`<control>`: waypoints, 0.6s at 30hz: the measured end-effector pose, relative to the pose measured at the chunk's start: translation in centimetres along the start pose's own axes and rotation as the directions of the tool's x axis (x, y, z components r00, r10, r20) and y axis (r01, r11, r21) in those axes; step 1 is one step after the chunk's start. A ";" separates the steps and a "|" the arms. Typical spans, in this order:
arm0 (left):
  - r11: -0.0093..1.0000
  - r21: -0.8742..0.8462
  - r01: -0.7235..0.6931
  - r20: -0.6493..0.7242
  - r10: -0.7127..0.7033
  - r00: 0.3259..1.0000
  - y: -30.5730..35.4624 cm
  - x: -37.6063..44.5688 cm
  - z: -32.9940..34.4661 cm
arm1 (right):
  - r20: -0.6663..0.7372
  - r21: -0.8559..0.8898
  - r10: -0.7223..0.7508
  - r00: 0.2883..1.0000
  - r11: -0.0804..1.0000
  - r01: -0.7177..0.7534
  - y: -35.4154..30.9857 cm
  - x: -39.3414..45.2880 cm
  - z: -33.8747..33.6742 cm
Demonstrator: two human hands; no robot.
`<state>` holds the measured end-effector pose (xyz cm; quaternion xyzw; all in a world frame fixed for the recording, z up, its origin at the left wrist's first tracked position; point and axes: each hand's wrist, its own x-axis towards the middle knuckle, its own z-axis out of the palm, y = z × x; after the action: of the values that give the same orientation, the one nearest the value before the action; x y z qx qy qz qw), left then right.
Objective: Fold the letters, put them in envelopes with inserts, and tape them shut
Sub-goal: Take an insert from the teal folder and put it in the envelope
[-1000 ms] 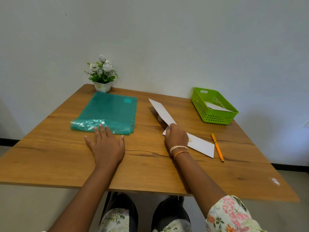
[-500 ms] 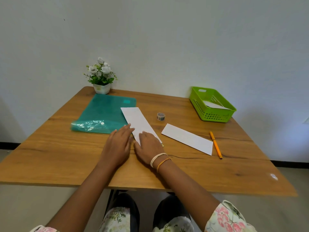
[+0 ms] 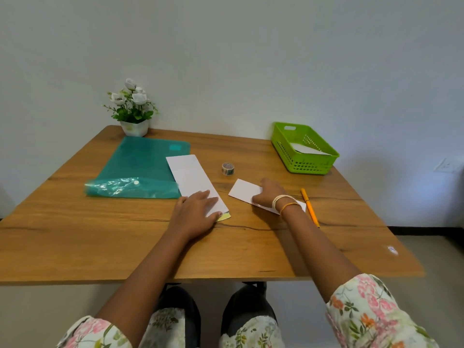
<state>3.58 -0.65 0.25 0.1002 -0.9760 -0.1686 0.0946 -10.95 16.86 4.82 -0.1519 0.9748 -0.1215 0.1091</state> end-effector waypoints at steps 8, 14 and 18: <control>0.973 -0.231 0.010 -0.009 -0.012 1.000 -0.2 -0.4 -0.4 | 0.045 -0.035 0.003 0.999 0.999 -0.001 0.8 0.4 -0.3; 0.956 -0.287 -0.067 -0.126 0.032 0.992 0.6 -1.3 -0.5 | -0.011 0.131 0.014 1.000 0.991 -0.012 0.6 -0.6 0.2; 0.971 -0.233 -0.058 -0.131 0.028 0.991 0.7 -1.1 -0.3 | 0.001 0.317 -0.003 1.000 0.948 0.003 0.7 -1.6 0.0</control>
<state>4.60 0.16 0.59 0.0775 -0.9431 -0.2745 0.1711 -9.66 18.06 4.91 -0.1340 0.9423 -0.2766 0.1325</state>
